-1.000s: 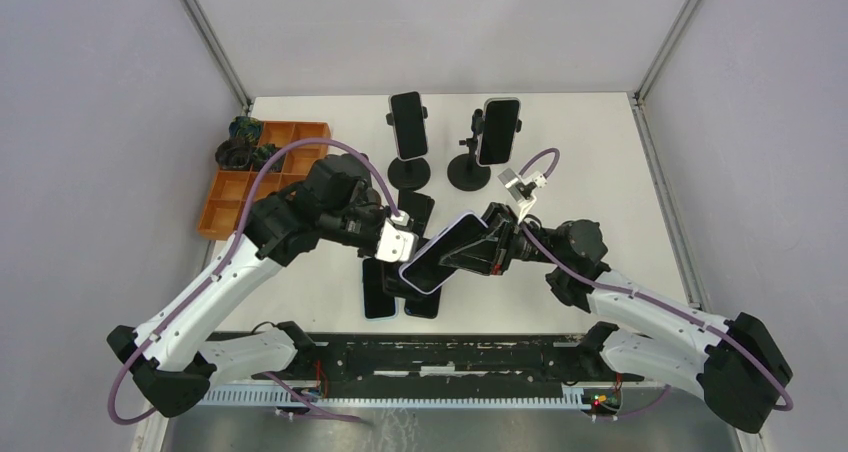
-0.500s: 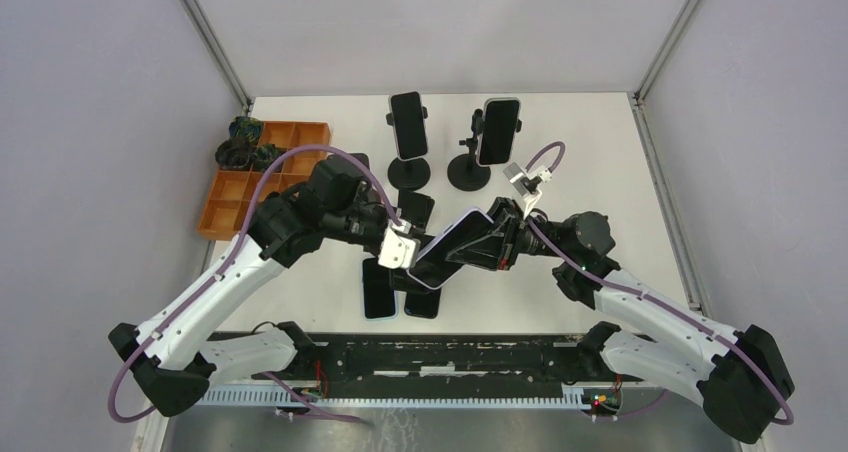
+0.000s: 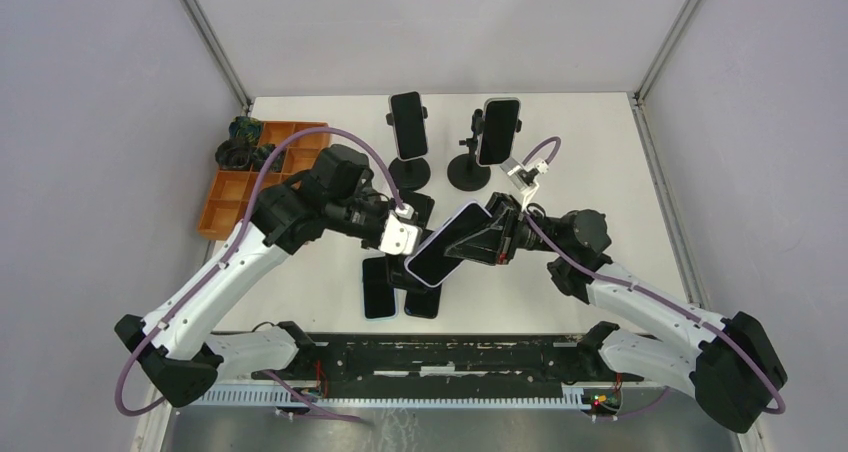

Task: Remove the phone from the phone stand

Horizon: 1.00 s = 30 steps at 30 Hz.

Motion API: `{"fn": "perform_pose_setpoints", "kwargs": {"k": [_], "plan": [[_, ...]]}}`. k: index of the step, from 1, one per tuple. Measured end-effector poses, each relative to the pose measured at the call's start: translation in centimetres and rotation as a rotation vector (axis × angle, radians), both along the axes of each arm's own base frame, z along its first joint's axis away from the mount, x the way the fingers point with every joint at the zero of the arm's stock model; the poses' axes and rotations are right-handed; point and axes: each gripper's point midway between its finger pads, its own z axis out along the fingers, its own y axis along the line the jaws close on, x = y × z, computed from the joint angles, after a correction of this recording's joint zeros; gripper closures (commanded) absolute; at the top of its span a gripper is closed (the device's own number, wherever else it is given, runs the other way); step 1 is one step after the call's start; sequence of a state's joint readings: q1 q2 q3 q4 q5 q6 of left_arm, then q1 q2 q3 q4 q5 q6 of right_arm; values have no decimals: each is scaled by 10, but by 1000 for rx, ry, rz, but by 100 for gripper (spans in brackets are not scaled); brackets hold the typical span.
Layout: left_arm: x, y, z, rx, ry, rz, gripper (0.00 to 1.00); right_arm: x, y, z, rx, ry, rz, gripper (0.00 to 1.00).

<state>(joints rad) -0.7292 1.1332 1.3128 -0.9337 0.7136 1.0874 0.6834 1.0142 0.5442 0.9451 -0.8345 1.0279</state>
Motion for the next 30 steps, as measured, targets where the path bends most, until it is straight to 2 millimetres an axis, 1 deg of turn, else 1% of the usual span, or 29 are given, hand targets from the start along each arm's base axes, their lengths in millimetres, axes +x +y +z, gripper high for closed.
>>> {"fn": "perform_pose_setpoints", "kwargs": {"k": [4,6,9,10,11,12,15,16,19,20,21,23,25,27,30], "plan": [[0,2,-1,13,25,11,98,2,1,1,7,37,13,71],[-3,4,-3,25,38,12,98,2,0,2,14,41,9,67],[-12,14,-16,83,94,17,98,10,-5,14,57,35,-43,62],[-15,17,-19,98,109,17,98,11,-7,18,70,29,-55,62],[-17,19,-22,109,121,16,98,12,-9,22,84,25,-66,64],[-19,20,-23,116,129,16,98,12,-10,25,97,18,-73,69],[-22,23,-26,132,147,16,98,12,-12,33,125,10,-85,96],[-23,23,-27,136,151,16,98,12,-13,34,130,12,-86,100],[-22,24,-29,144,153,20,98,13,-13,33,126,24,-88,100],[-21,25,-29,148,150,25,98,15,-12,30,112,28,-98,95],[-20,25,-30,152,145,30,98,17,-12,25,90,33,-111,83],[-17,27,-31,162,137,41,98,25,-11,14,36,43,-151,61],[-15,28,-32,171,129,52,98,35,-13,2,-16,54,-198,46],[-13,29,-33,178,123,60,98,43,-15,-13,-78,58,-249,36],[-12,30,-33,183,118,66,98,53,-19,-36,-172,56,-324,26]]}}
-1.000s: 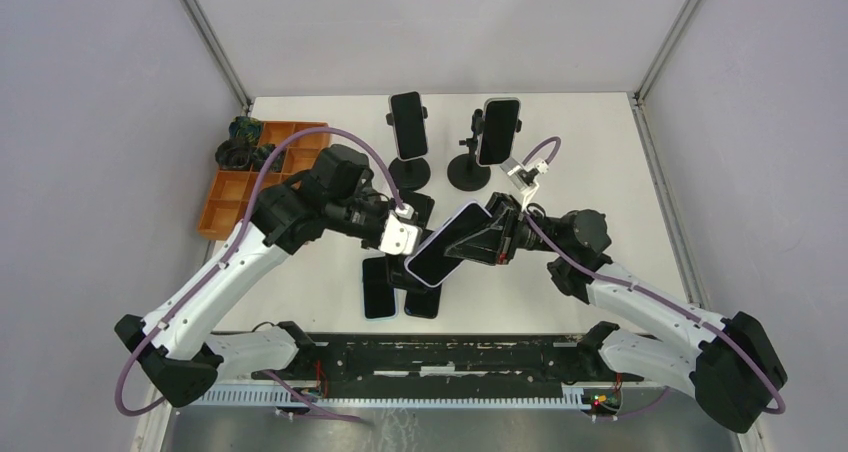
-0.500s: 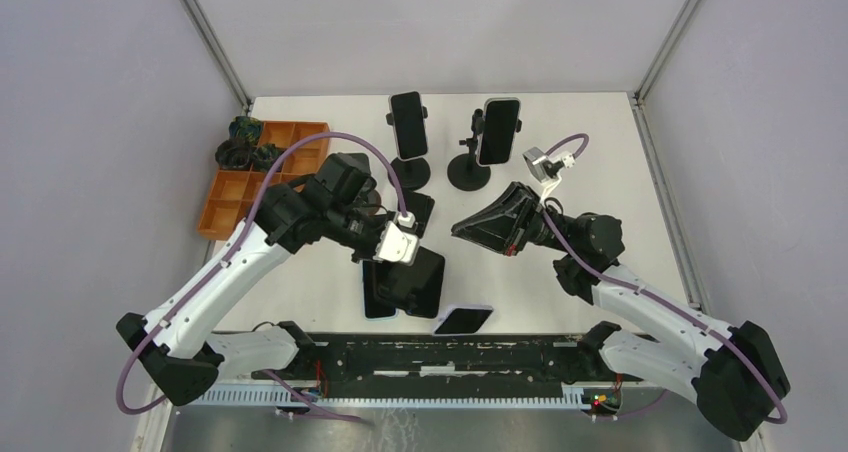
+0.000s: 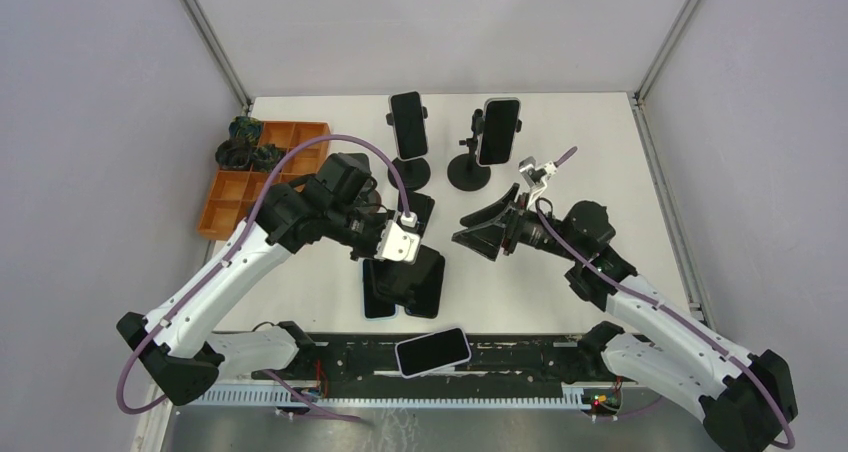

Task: Remove the phone from the phone stand

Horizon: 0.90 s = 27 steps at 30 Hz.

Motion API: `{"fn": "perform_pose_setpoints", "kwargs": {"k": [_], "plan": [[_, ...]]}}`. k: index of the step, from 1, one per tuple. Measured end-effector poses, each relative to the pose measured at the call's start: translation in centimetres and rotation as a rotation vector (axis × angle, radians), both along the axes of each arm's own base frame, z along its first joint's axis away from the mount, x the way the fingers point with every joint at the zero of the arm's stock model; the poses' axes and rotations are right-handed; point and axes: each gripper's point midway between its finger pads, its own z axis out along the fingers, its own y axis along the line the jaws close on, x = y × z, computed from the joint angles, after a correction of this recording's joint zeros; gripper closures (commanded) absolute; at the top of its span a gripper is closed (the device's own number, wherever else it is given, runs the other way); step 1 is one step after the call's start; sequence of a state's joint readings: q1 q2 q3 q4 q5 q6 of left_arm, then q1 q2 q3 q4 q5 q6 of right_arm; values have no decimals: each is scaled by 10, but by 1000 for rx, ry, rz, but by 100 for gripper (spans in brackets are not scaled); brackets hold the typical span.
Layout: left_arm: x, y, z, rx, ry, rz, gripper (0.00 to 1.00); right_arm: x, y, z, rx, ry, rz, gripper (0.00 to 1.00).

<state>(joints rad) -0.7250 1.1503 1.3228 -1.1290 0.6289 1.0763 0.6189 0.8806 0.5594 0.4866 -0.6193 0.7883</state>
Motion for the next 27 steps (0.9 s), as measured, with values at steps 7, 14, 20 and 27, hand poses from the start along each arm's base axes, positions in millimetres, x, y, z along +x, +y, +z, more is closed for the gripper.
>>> {"fn": "perform_pose_setpoints", "kwargs": {"k": [7,14,20,27], "plan": [[5,-3,-3,-11,-22,-1,98,3,-12,-30,-125,-7,-69,17],[21,-14,-5,-52,-91,3,98,-29,-9,-14,12,-43,72,19],[40,-33,17,-154,-173,20,98,-50,8,-11,89,-17,190,28],[44,-43,19,-188,-165,14,98,-48,20,-8,134,11,204,42]]}}
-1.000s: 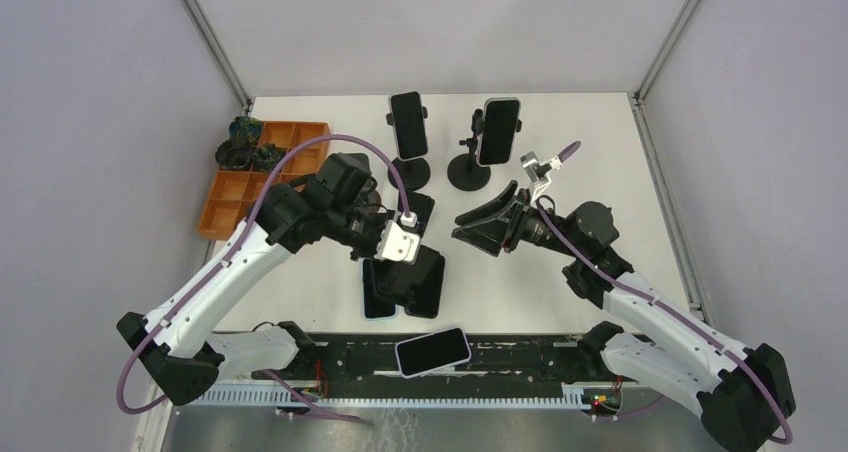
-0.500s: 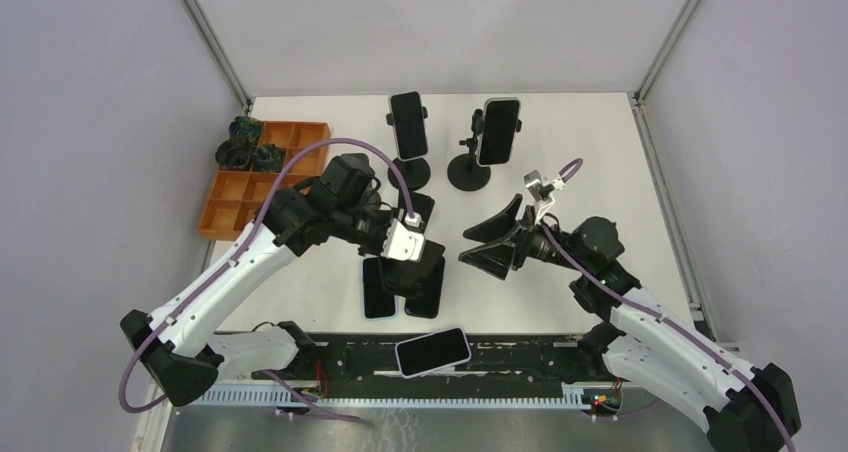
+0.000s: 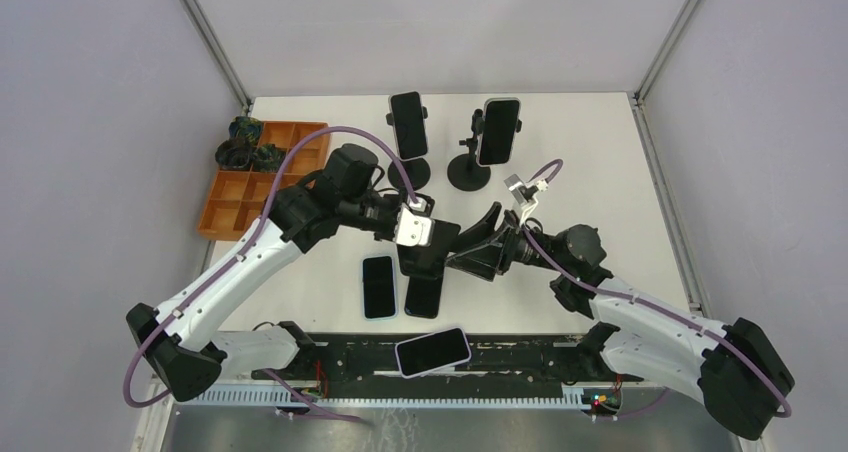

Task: Remove the phone from the phone stand

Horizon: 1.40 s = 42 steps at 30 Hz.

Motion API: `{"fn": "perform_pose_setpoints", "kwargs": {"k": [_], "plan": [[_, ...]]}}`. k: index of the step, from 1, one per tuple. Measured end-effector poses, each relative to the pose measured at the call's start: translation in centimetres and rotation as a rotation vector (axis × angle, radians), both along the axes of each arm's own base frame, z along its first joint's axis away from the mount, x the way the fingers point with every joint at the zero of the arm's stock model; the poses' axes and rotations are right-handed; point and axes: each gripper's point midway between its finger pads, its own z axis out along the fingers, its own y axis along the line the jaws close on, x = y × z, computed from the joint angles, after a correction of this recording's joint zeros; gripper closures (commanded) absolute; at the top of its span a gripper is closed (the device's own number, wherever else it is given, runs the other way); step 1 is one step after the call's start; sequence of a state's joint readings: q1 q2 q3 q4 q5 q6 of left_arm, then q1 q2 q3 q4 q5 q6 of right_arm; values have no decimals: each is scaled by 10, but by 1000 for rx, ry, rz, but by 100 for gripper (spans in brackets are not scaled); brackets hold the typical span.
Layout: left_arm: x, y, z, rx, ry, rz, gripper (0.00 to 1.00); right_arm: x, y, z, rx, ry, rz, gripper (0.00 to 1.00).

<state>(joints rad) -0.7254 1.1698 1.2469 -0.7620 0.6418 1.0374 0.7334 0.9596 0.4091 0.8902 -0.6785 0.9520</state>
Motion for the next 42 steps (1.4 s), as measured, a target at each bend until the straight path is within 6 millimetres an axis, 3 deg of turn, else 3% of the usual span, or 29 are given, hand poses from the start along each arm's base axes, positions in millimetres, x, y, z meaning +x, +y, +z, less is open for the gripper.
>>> {"fn": "perform_pose_setpoints", "kwargs": {"k": [3,6,7,8,9,10,12,14,23,29,32,40,42], "plan": [[0,-2,0,-5,2,-7,98,5,2,4,24,7,-14,54],[-1,-3,1,-10,2,-12,94,7,5,10,51,11,-9,74],[-1,-3,1,-9,3,-12,83,8,6,12,61,13,-5,84],[-1,-3,1,-11,4,-14,58,9,7,13,65,13,-3,93],[-2,-4,1,-14,7,-20,41,10,8,13,66,20,-1,100],[-2,-3,1,-14,5,-18,28,10,8,13,66,21,1,100],[1,-1,-2,2,12,-1,10,7,8,12,56,17,19,100],[2,0,-5,13,13,8,1,9,7,8,34,8,14,100],[17,15,-17,87,34,126,0,72,-43,-50,-230,-51,-263,100],[32,25,-25,147,118,247,0,92,-54,-138,-492,46,-277,100],[44,29,-24,183,143,333,0,99,-62,-172,-587,95,-292,100],[52,45,-16,195,139,465,0,134,-79,-191,-608,69,-365,100],[49,47,-12,182,140,474,0,141,-81,-193,-604,50,-374,95]]}}
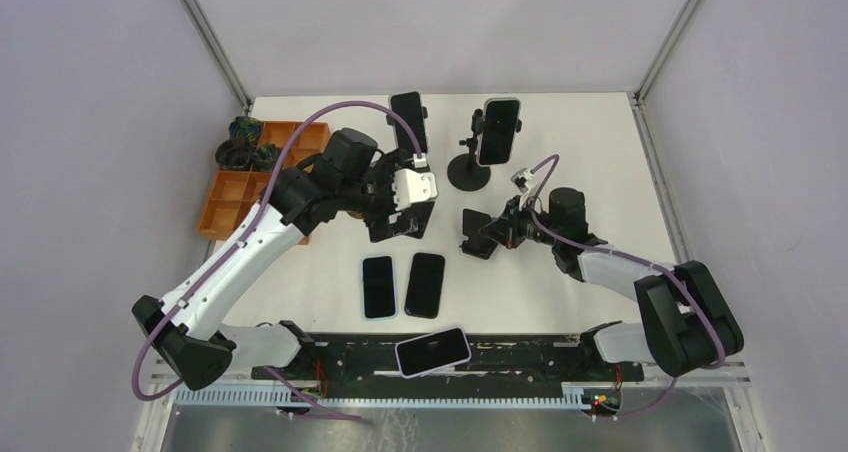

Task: Remove the phone from the phone stand

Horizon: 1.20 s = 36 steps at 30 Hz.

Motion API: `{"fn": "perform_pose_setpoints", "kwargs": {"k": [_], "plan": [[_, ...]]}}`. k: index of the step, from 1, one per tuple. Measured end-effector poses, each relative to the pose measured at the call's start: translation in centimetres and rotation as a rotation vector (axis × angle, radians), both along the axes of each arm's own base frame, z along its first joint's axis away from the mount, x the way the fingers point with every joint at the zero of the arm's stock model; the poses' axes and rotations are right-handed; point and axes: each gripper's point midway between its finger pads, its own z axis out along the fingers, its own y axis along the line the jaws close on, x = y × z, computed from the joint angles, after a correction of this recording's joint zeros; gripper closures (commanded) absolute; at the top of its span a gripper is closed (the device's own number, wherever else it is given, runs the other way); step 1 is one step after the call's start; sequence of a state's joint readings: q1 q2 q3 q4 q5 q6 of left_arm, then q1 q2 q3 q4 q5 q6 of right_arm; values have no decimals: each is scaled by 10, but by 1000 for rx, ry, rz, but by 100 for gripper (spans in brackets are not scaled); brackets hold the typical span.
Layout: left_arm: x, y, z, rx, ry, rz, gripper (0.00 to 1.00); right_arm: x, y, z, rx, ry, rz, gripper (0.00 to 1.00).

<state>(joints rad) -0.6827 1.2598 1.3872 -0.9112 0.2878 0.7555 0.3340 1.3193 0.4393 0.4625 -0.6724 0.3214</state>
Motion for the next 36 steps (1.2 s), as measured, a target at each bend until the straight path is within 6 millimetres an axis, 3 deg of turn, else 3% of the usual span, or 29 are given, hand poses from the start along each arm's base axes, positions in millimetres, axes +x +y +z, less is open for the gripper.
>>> {"fn": "perform_pose_setpoints", "kwargs": {"k": [5,11,13,14,17,20,22,25,27,30,36], "plan": [[-3,1,5,-24,7,21,0,12,-4,-7,-31,-72,4,82],[-4,2,5,-36,31,60,0,29,-19,-17,-132,-102,-45,52],[-2,4,5,-38,38,82,0,36,-25,-18,-169,-112,-75,23],[-1,6,5,-42,44,96,0,37,-28,-18,-183,-113,-88,3],[4,12,5,-52,58,137,0,35,-36,-11,-213,-133,-118,2],[12,23,4,-68,77,193,0,26,-37,12,-221,-205,-129,2],[18,30,4,-79,88,228,0,10,-27,28,-215,-270,-101,2],[28,43,3,-94,105,283,0,-34,8,48,-187,-375,43,2],[34,51,2,-98,112,316,0,-67,28,50,-170,-417,162,2],[37,56,1,-103,117,331,0,-117,50,39,-171,-462,357,2],[36,54,2,-115,125,322,0,-182,68,-6,-268,-486,689,2]]}}
